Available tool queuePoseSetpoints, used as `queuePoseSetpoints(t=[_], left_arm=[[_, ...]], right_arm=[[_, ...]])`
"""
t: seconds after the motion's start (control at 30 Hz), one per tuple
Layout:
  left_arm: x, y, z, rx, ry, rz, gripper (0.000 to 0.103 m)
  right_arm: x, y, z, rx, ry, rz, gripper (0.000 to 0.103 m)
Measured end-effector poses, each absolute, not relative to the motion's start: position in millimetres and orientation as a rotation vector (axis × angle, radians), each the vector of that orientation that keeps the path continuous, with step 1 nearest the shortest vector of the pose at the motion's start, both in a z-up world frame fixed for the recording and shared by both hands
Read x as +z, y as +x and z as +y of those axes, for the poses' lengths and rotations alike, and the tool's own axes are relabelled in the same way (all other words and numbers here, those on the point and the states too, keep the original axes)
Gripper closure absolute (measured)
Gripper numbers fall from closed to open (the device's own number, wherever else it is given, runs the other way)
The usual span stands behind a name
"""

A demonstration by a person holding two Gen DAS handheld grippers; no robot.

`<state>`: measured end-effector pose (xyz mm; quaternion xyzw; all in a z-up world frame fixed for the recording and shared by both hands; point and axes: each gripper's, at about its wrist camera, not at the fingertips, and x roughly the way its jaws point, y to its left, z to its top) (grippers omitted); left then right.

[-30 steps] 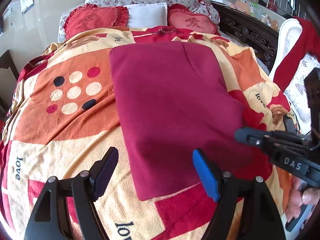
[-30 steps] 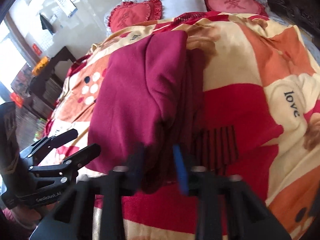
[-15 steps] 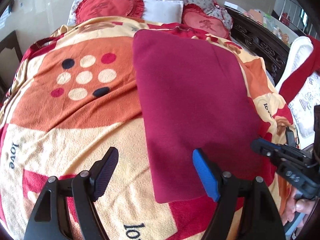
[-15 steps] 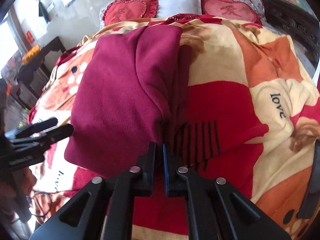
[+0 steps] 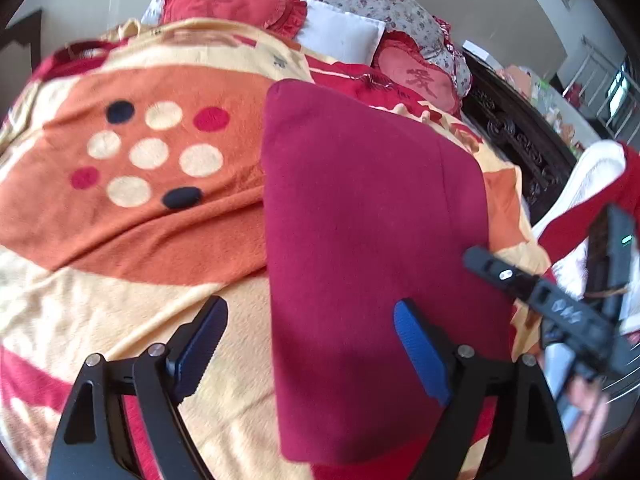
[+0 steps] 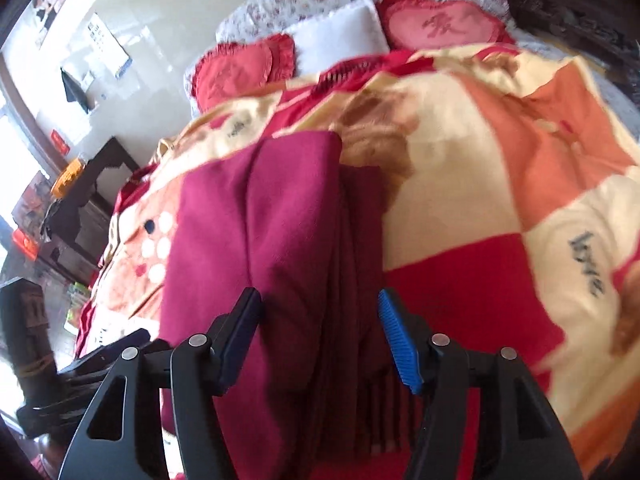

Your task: Fold small clothes

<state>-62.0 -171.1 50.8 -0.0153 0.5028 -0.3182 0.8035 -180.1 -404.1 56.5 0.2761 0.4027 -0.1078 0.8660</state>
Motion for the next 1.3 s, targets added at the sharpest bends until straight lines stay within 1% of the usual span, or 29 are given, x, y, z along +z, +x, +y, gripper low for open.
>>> queuePoseSetpoints(t=[0.03, 0.07, 0.13, 0.23, 0.3, 0.33, 0.37, 0.4, 0.43, 0.47, 0.53, 0.57, 0.67, 0.8, 0.9, 1.0, 1.07, 1.1, 1.13, 1.17, 1.3], left_arm=[[46.8, -56.8, -172.4, -0.689, -0.053, 1.091, 0.013], [43.2, -52.8, -173.0, -0.693, -0.070, 1.103, 0.012], [34.4, -45.8, -175.0, -0.699, -0.108, 1.128, 0.010], [22.0, -37.0, -180.3, -0.714, -0.147, 1.162, 0.010], [18.4, -34.3, -183.0, -0.727, -0.169, 1.172, 0.010], [18.5, -33.7, -184.0, -0.739, -0.175, 1.178, 0.017], [19.7, -33.4, -185.1, -0.760, -0.180, 1.186, 0.032], [23.6, -34.2, -186.0, -0.764, -0.168, 1.189, 0.032], [28.0, -35.3, -185.2, -0.761, -0.153, 1.181, 0.038], [31.7, -37.1, -185.0, -0.763, -0.139, 1.175, 0.044], [41.5, -42.1, -181.6, -0.772, -0.112, 1.161, 0.051], [48.9, -45.4, -176.9, -0.777, -0.105, 1.161, 0.051], [74.9, -60.4, -153.3, -0.768, -0.070, 1.122, 0.051], [94.2, -75.7, -110.3, -0.715, -0.034, 1.112, 0.051], [90.0, -88.1, -75.2, -0.644, -0.016, 1.134, 0.051], [70.4, -96.4, -59.8, -0.594, 0.013, 1.156, 0.049], [50.2, -102.6, -54.9, -0.563, 0.029, 1.185, 0.040], [48.9, -105.9, -52.2, -0.561, 0.025, 1.162, 0.039], [50.7, -109.4, -49.1, -0.554, 0.027, 1.127, 0.032], [54.0, -112.7, -47.5, -0.536, 0.044, 1.096, 0.028], [56.3, -116.5, -42.2, -0.507, 0.042, 1.069, 0.025]], right_arm=[[49.5, -175.7, -408.4, -0.216, 0.582, 0.852, 0.057], [41.7, -172.4, -413.5, -0.200, 0.599, 0.852, 0.051], [30.5, -170.7, -421.7, -0.174, 0.646, 0.840, 0.045], [15.8, -170.5, -428.7, -0.098, 0.755, 0.829, 0.045], [9.4, -168.8, -428.7, -0.057, 0.807, 0.829, 0.047], [9.5, -169.1, -427.4, -0.063, 0.805, 0.823, 0.053], [11.2, -169.0, -424.6, -0.067, 0.790, 0.819, 0.060], [14.0, -169.0, -421.2, -0.073, 0.773, 0.821, 0.064], [18.4, -170.4, -418.0, -0.074, 0.762, 0.817, 0.072], [24.1, -171.0, -414.7, -0.074, 0.754, 0.813, 0.075], [35.6, -172.6, -409.4, -0.068, 0.742, 0.803, 0.077], [42.6, -174.1, -405.9, -0.056, 0.739, 0.794, 0.078], [61.1, -180.6, -391.9, -0.017, 0.740, 0.789, 0.078], [73.3, -186.1, -357.2, 0.073, 0.750, 0.790, 0.078], [62.4, -186.1, -328.2, 0.144, 0.802, 0.812, 0.077], [36.4, -180.8, -302.8, 0.158, 0.818, 0.903, 0.073], [17.3, -178.7, -294.6, 0.123, 0.820, 1.011, 0.072], [16.0, -181.4, -295.0, 0.098, 0.808, 1.019, 0.072], [19.6, -186.3, -295.7, 0.091, 0.806, 1.008, 0.072], [27.5, -192.7, -296.7, 0.072, 0.795, 0.993, 0.072], [78.5, -213.8, -287.6, -0.051, 0.602, 0.894, 0.072]])
